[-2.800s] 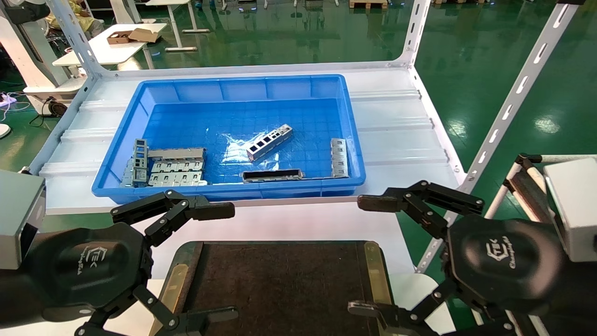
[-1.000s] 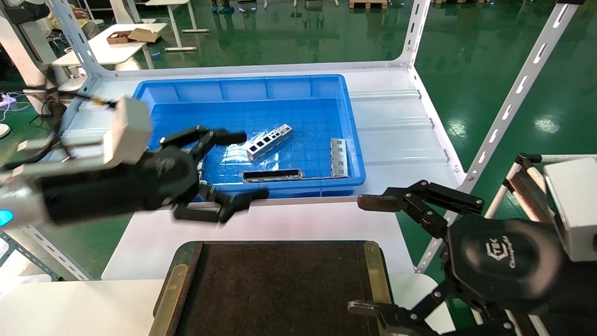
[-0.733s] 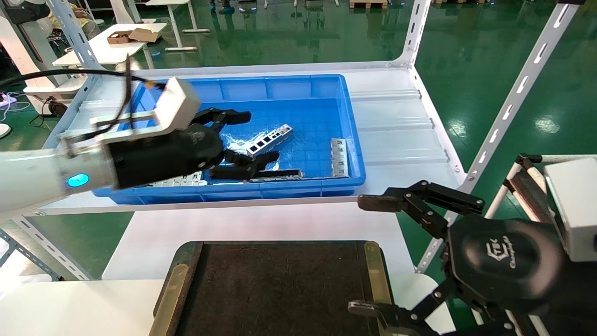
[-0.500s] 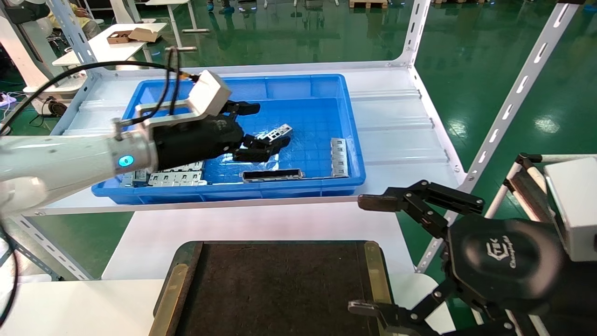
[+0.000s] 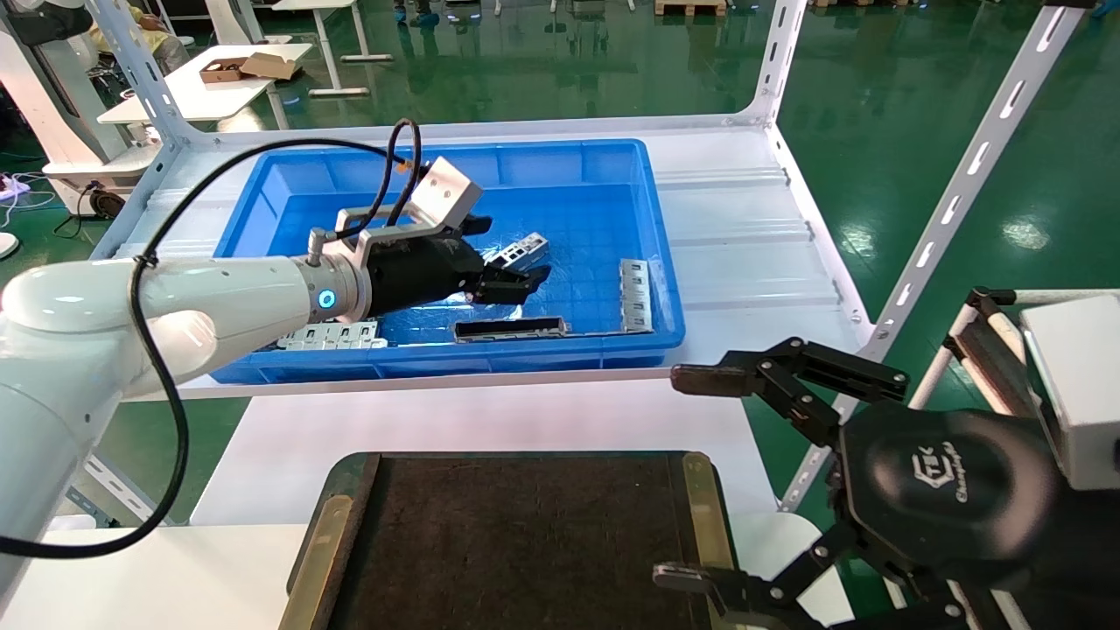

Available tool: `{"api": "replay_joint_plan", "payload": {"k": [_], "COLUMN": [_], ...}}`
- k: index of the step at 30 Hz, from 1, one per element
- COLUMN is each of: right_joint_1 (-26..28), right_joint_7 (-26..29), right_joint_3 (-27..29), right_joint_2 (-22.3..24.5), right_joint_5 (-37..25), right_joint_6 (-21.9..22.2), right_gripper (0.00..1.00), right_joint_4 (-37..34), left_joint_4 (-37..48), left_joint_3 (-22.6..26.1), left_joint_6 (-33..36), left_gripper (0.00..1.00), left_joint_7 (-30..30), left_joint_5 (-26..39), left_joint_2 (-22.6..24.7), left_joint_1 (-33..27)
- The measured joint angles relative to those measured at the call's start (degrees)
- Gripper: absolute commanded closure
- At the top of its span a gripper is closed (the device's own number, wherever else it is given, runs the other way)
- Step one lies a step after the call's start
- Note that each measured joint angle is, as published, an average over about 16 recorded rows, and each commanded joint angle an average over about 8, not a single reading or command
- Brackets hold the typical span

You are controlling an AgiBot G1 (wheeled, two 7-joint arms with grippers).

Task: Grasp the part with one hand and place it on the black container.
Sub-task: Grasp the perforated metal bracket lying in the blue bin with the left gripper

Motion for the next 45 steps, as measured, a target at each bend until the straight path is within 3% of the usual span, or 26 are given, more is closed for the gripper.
{"api": "replay_joint_plan", "payload": {"k": [3, 4, 5, 11, 12, 14, 45], "right_joint_1": [0.0, 0.0, 0.0, 0.01, 0.01, 0.01, 0.04], "right_joint_7": [-0.01, -0.01, -0.01, -0.02, -0.02, -0.03, -0.09], "right_joint_3": [-0.01, -0.02, -0.02, -0.04, -0.05, -0.06, -0.18], "right_joint_2": [0.01, 0.01, 0.01, 0.02, 0.02, 0.02, 0.07], "right_joint_5": [0.01, 0.01, 0.01, 0.03, 0.03, 0.04, 0.12], "right_joint_6": [0.01, 0.01, 0.01, 0.02, 0.02, 0.02, 0.08], "right_gripper": [0.0, 0.04, 0.15, 0.9, 0.98, 1.0, 1.0], "right_joint_4": [0.0, 0.0, 0.0, 0.0, 0.0, 0.0, 0.0], "left_joint_4": [2.09, 2.63, 3.09, 4.6, 4.72, 4.89, 3.74], "left_joint_3": [0.08, 0.1, 0.11, 0.18, 0.2, 0.24, 2.22], "left_joint_6": [-1.63, -2.11, -2.54, -4.48, -4.7, -5.1, -11.05], "left_gripper": [0.0, 0.0, 0.06, 0.78, 0.91, 1.0, 1.0], "left_joint_7": [0.7, 0.83, 0.92, 0.9, 0.81, 0.61, -2.61], "left_joint_5": [0.07, 0.05, 0.03, -0.26, -0.31, -0.42, -0.8], "left_joint_2": [0.88, 1.08, 1.25, 1.7, 1.73, 1.76, 2.08], "left_joint_1": [-0.26, -0.3, -0.32, -0.12, -0.05, 0.09, 2.47]}}
